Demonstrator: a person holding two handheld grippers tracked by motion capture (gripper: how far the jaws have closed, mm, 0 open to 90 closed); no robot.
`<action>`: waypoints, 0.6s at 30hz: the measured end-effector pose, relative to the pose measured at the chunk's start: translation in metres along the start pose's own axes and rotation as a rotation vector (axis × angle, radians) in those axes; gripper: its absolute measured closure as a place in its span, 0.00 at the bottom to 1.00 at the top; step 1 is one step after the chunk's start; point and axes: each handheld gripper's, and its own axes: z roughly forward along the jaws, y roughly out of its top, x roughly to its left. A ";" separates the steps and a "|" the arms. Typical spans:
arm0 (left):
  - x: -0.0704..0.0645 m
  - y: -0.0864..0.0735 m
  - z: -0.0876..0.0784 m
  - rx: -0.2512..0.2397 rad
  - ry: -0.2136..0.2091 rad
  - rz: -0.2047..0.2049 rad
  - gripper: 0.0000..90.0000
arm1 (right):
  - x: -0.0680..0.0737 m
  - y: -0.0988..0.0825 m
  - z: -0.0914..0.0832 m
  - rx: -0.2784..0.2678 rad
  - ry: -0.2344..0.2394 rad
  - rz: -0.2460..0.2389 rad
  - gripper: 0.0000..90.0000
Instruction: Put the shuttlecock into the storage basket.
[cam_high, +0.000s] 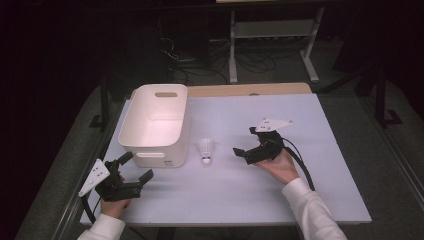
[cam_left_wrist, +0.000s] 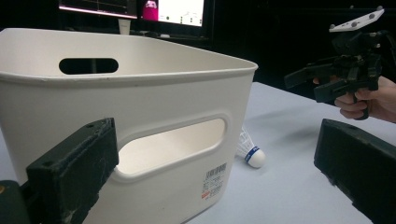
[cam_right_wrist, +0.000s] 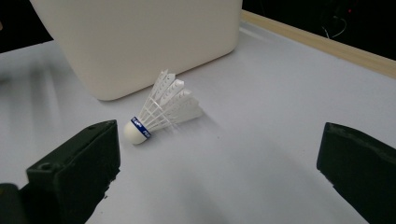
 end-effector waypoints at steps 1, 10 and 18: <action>0.000 0.000 0.000 -0.001 0.000 0.001 0.00 | 0.000 0.001 0.001 0.010 0.003 -0.006 0.00; 0.000 0.000 0.000 -0.001 0.000 0.001 0.00 | 0.002 0.006 0.016 0.048 0.033 -0.006 0.00; 0.000 0.000 0.000 -0.004 -0.002 -0.001 0.00 | 0.004 0.011 0.030 0.103 0.050 -0.015 0.00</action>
